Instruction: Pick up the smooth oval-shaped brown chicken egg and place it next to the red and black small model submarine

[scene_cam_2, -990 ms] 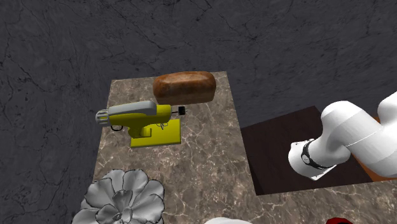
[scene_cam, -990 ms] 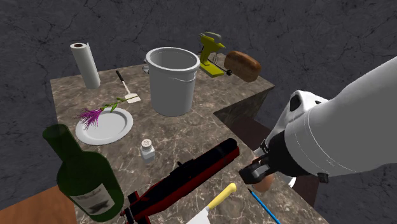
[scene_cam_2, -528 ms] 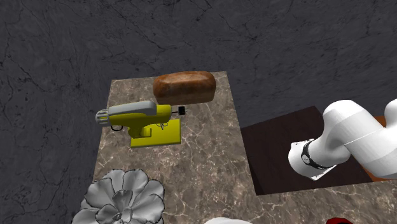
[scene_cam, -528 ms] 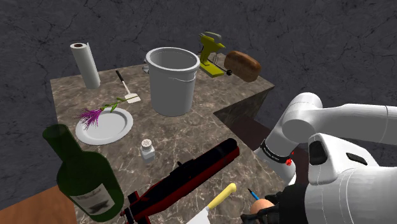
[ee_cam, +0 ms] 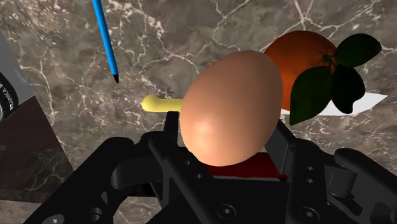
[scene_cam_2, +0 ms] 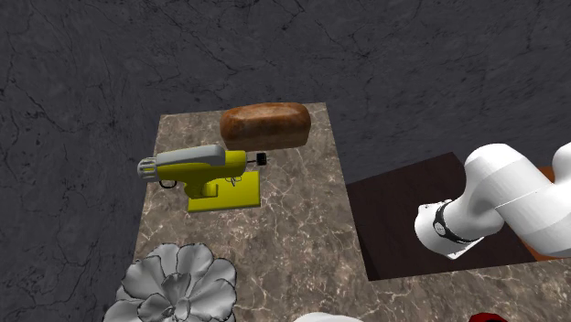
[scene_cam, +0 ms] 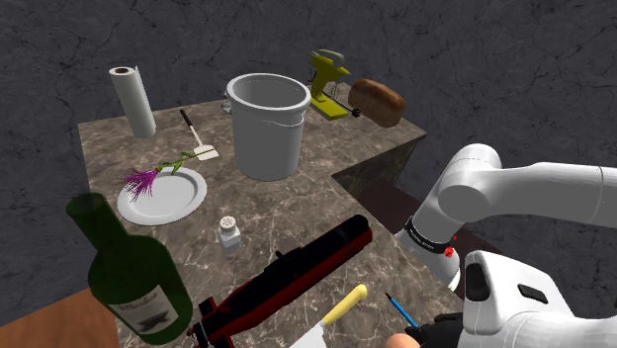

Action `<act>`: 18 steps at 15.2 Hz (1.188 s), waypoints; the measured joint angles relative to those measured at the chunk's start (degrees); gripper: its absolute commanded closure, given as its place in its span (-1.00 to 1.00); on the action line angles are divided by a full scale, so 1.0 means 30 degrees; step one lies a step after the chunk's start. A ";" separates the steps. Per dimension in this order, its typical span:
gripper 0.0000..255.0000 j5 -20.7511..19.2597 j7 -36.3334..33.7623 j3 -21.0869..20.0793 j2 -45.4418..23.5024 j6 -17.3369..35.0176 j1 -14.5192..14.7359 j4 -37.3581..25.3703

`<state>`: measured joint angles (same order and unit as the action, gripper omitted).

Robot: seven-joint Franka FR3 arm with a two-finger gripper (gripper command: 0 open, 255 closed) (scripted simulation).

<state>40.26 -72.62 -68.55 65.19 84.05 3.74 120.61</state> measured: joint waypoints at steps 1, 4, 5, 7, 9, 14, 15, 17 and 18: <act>1.00 0.0143 -0.0014 -0.0150 0.0085 0.0165 0.0053 0.0193; 1.00 0.0515 0.0001 -0.0600 0.0258 0.0642 0.0068 0.0632; 1.00 0.0677 -0.0022 -0.0743 0.0369 0.0808 0.0191 0.0884; 1.00 0.1003 -0.0050 -0.1141 0.0503 0.1169 0.0204 0.1183; 1.00 0.1282 -0.0038 -0.1461 0.0627 0.1495 0.0249 0.1504; 1.00 0.2041 -0.0063 -0.2394 0.0895 0.2313 0.0241 0.2127; 1.00 0.2176 -0.0081 -0.2546 0.0949 0.2441 0.0273 0.2247; 1.00 0.2502 -0.0079 -0.2944 0.1057 0.2783 0.0272 0.2503; 1.00 0.2697 -0.0093 -0.3197 0.1110 0.2973 0.0240 0.2602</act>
<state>48.35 -72.89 -78.14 68.52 92.97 4.46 128.42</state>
